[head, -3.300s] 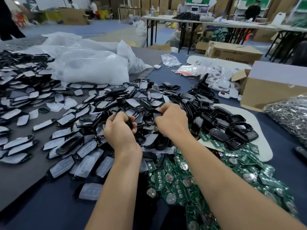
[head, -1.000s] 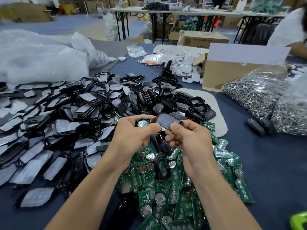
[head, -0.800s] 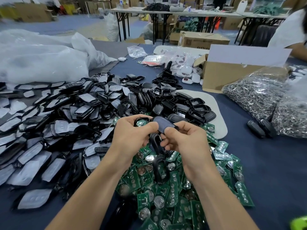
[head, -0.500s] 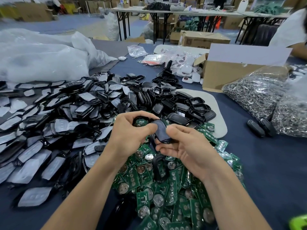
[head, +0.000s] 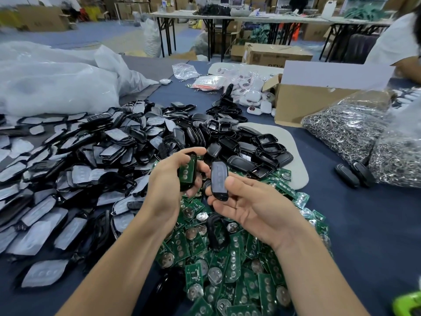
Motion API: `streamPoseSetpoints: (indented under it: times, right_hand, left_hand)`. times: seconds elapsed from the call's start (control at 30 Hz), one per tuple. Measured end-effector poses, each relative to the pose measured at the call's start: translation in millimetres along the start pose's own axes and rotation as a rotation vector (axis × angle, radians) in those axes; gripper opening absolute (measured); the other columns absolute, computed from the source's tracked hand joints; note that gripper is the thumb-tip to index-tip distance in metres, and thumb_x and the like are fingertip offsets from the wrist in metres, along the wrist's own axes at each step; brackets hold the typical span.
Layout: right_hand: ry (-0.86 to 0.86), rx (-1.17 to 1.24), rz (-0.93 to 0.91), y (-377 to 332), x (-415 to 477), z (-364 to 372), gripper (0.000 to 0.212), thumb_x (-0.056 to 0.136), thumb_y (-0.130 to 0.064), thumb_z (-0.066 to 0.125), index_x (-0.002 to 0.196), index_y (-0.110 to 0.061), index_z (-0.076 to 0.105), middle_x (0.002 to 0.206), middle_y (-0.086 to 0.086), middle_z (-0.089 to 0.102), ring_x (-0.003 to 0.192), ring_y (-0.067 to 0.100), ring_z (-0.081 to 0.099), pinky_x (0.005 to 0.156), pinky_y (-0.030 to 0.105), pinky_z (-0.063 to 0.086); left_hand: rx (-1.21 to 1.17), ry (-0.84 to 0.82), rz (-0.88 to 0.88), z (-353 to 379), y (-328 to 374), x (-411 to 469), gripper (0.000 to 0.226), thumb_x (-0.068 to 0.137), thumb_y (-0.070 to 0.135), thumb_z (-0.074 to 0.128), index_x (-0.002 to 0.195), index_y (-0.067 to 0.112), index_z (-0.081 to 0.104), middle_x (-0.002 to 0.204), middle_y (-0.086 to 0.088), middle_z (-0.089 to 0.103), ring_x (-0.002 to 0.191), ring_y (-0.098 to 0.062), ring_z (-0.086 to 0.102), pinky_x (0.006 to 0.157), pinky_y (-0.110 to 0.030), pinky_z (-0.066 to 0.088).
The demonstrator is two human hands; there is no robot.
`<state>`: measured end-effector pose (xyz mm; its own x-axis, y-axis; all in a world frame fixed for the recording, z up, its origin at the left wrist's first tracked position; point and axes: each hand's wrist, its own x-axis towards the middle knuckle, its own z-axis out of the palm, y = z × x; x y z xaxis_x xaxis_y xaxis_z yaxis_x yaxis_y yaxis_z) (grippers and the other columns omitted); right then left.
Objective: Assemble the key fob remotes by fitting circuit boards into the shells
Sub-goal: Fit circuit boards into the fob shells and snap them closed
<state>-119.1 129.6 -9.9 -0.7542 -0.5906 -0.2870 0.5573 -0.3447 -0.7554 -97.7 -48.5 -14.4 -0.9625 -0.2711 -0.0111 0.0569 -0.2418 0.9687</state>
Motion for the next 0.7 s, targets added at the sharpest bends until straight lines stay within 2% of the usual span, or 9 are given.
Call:
streamPoseSetpoints:
  times: [0.13,0.2,0.27,0.33,0.4,0.43,0.53,0.63,0.7]
  right_hand:
    - [0.001,0.029,0.0,2,2,1,0.041,0.083,-0.013,0.069,0.121,0.002,0.074,0.109,0.02,0.074,0.09,0.026,0.073,0.083,0.035,0.063]
    - [0.02,0.027,-0.017,2,3,-1,0.034,0.081,-0.013,0.071,0.113,-0.005,0.079,0.114,0.017,0.075,0.099,0.025,0.073,0.091,0.038,0.062]
    - [0.043,0.02,-0.042,2,5,-1,0.032,0.08,-0.015,0.071,0.11,-0.01,0.081,0.121,0.013,0.075,0.109,0.024,0.072,0.095,0.038,0.061]
    - [0.064,0.028,-0.067,4,7,-1,0.034,0.08,-0.015,0.071,0.112,-0.008,0.08,0.125,0.012,0.075,0.118,0.025,0.07,0.096,0.037,0.06]
    - [0.068,0.046,-0.085,6,9,0,0.033,0.082,-0.014,0.07,0.113,-0.006,0.08,0.126,0.013,0.074,0.123,0.027,0.068,0.097,0.037,0.06]
    - [0.067,0.048,-0.091,7,10,0,0.032,0.083,-0.013,0.069,0.112,-0.006,0.08,0.126,0.014,0.074,0.123,0.028,0.068,0.097,0.036,0.06]
    - [0.05,0.011,-0.118,8,11,2,0.027,0.084,-0.014,0.068,0.107,-0.011,0.082,0.122,0.012,0.076,0.114,0.024,0.073,0.091,0.032,0.061]
    - [0.059,-0.067,-0.147,10,11,3,0.026,0.08,-0.016,0.073,0.104,-0.015,0.083,0.115,0.011,0.078,0.104,0.021,0.075,0.086,0.03,0.061]
    - [0.123,-0.116,-0.165,13,14,2,0.028,0.079,-0.013,0.077,0.107,-0.011,0.082,0.121,0.019,0.074,0.11,0.028,0.073,0.087,0.032,0.061]
  left_hand:
    - [0.071,0.071,-0.002,2,4,-1,0.035,0.101,0.007,0.038,0.102,0.009,0.073,0.08,-0.009,0.076,0.069,-0.019,0.068,0.055,-0.026,0.052]
    - [0.128,0.11,0.002,1,5,0,0.036,0.101,0.008,0.042,0.095,0.016,0.076,0.084,-0.006,0.08,0.082,-0.018,0.073,0.071,-0.027,0.056]
    - [0.198,0.123,0.006,1,4,1,0.036,0.101,0.011,0.047,0.091,0.023,0.08,0.093,0.0,0.082,0.101,-0.016,0.073,0.094,-0.036,0.051]
    - [0.204,0.1,0.019,1,4,1,0.034,0.101,0.01,0.054,0.093,0.026,0.082,0.101,0.006,0.081,0.108,-0.011,0.072,0.102,-0.034,0.05]
    - [0.195,0.049,0.038,1,6,1,0.034,0.1,0.007,0.059,0.094,0.028,0.084,0.105,0.012,0.08,0.105,0.002,0.071,0.09,-0.01,0.05]
    - [0.195,0.019,0.04,1,7,1,0.034,0.1,0.006,0.061,0.096,0.03,0.085,0.107,0.013,0.08,0.105,0.006,0.07,0.084,-0.005,0.049]
    - [0.182,-0.027,0.015,1,4,1,0.029,0.098,0.007,0.066,0.102,0.029,0.085,0.107,0.008,0.081,0.107,-0.004,0.073,0.09,-0.017,0.052]
    - [0.287,0.047,0.027,0,1,3,0.026,0.092,0.011,0.075,0.099,0.034,0.085,0.096,0.011,0.082,0.088,-0.003,0.074,0.072,-0.016,0.056]
    - [0.355,0.129,0.043,-1,0,4,0.025,0.087,0.013,0.08,0.094,0.036,0.085,0.09,0.014,0.081,0.08,-0.002,0.075,0.067,-0.017,0.058]
